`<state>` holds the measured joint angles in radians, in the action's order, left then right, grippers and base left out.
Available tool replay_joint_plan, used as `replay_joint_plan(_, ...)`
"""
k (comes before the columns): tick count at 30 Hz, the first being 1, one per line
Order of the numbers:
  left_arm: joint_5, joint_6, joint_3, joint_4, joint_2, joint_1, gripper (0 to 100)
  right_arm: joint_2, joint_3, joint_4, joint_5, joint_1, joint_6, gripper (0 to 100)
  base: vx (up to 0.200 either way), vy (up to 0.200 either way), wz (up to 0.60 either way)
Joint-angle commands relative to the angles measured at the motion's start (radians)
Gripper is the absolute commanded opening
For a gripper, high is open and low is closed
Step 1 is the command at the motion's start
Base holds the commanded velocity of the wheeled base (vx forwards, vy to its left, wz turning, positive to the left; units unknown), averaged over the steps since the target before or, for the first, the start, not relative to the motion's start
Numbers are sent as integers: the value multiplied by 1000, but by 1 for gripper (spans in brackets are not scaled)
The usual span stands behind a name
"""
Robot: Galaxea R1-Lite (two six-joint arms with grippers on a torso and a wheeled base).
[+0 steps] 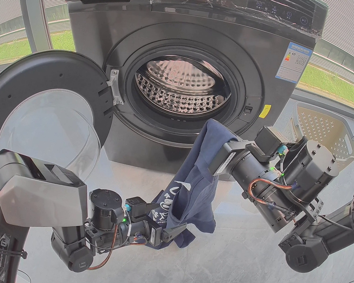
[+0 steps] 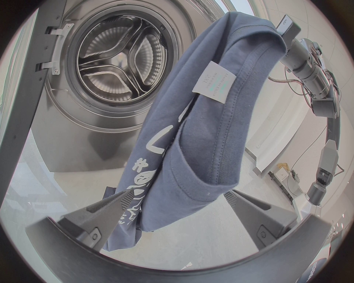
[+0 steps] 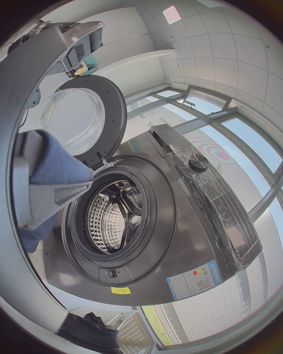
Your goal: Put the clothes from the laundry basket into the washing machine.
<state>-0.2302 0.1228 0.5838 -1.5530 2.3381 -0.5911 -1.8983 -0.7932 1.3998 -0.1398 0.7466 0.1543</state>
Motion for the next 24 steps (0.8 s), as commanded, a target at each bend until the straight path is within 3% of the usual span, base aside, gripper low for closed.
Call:
replay_joint_plan(1,-1,1,2,-4,3,-16,100,-4,2,1,-1,0,1,0,0,0,0)
replay_joint_plan(9,9,-2,53,-2,52,-32,100,-4,0,1,-1,2,1,0,0,0,0)
replay_joint_plan(10,11,-2,59,-2,56,-27,0,-2,2,1,-1,2,1,0,0,0,0)
replay_joint_plan(24,15,3,70,-6,15,-6,0,4,12,1,-1,-6,1,0,0,0,0)
